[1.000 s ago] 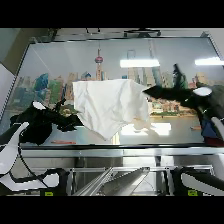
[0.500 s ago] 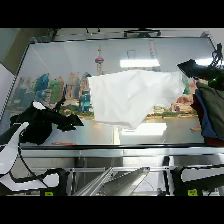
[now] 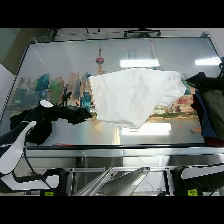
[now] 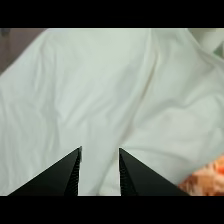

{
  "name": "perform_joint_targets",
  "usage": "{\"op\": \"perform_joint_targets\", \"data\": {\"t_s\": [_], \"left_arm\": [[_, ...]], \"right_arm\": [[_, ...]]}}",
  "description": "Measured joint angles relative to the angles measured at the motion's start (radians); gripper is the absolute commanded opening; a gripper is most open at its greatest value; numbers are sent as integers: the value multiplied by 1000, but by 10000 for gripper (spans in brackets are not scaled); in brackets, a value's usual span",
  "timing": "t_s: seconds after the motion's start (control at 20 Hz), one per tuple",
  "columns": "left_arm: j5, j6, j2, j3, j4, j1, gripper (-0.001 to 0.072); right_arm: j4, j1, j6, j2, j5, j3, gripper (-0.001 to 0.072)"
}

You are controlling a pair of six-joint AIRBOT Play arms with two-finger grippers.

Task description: Fold the shirts.

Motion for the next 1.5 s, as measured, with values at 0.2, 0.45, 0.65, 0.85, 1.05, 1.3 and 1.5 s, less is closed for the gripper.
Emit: {"op": "perform_joint_targets", "data": {"t_s": [0.2,0.45,0.65,0.85,1.05,1.3,1.5], "left_arm": [[52,0,-117,102,-61,-189,496],[8,-38,-283,264,-71,-292,4],[-56,-57,-342,361,-52,-285,13],[-116,-68,-318,439,-66,-253,28],[-171,-74,-231,504,-82,-189,28],[-320,-71,4,623,-322,-21,29],[-393,-67,206,804,-631,164,30]], "right_arm": [[-145,-12,84,2,86,-61,445],[-196,39,117,-28,84,-141,445],[-181,115,123,-75,23,-158,429],[-114,164,132,-98,-32,-160,18],[-74,175,101,-37,35,-156,16],[75,67,26,274,223,-45,17],[316,-92,-17,538,283,178,17]]}}
